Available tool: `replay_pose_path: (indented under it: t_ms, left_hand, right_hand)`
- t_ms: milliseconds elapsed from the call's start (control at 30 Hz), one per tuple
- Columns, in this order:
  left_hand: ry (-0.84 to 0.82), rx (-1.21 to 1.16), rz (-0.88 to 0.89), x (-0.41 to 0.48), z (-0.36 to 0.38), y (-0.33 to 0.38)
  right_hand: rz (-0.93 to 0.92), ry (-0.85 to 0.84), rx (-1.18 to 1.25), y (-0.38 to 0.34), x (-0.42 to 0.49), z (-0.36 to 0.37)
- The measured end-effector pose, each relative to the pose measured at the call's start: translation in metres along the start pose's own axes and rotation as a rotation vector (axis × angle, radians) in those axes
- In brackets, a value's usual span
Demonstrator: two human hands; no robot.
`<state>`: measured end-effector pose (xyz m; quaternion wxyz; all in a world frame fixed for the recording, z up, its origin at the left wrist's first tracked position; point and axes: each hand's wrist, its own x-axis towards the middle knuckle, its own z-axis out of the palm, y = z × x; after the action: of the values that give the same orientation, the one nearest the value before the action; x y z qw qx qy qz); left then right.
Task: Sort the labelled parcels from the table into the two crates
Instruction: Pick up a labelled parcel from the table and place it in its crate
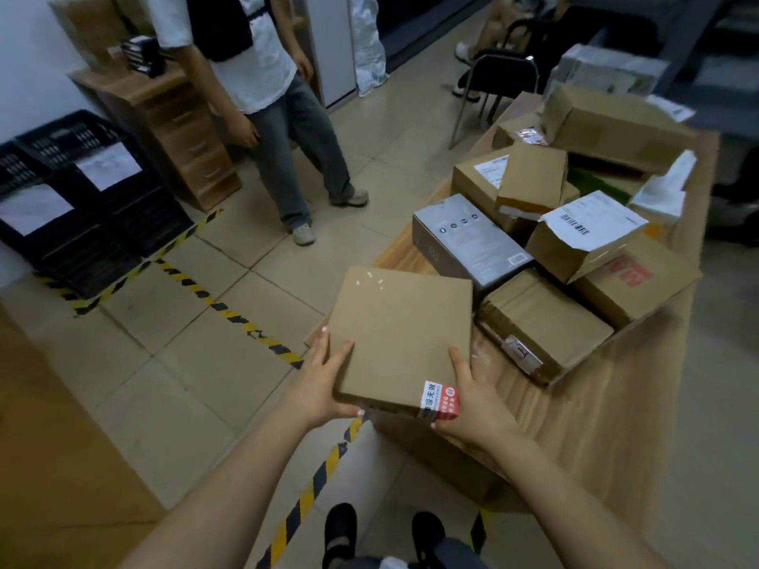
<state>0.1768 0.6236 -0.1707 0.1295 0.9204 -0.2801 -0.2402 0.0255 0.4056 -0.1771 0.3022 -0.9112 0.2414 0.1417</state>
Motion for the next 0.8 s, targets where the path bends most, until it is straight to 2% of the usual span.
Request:
replay_pose_path:
  t_ms: [133, 233, 433, 600, 733, 800]
  left_hand:
    - [0.042, -0.001, 0.075, 0.007, -0.001, -0.016]
    - [0.070, -0.027, 0.122, 0.013, -0.005, -0.030]
    - [0.061, -0.181, 0.158, 0.019, -0.016, -0.054]
    - [-0.057, -0.298, 0.178, 0.025, -0.022, -0.049]
    - [-0.174, -0.336, 0.234, 0.033, -0.024, -0.033]
    - [-0.164, -0.307, 0.302, 0.037, -0.028, -0.027]
  right_hand:
    - [0.053, 0.093, 0.213, -0.009, -0.009, 0.010]
    - [0.075, 0.193, 0.273, -0.024, -0.015, 0.015]
    - [0.077, 0.413, 0.471, -0.059, -0.030, 0.016]
    - [-0.027, 0.552, 0.356, -0.088, -0.041, 0.002]
    - [-0.024, 0.568, 0.181, -0.104, -0.049, -0.019]
    - [-0.030, 0.586, 0.142, -0.106, -0.049, -0.023]
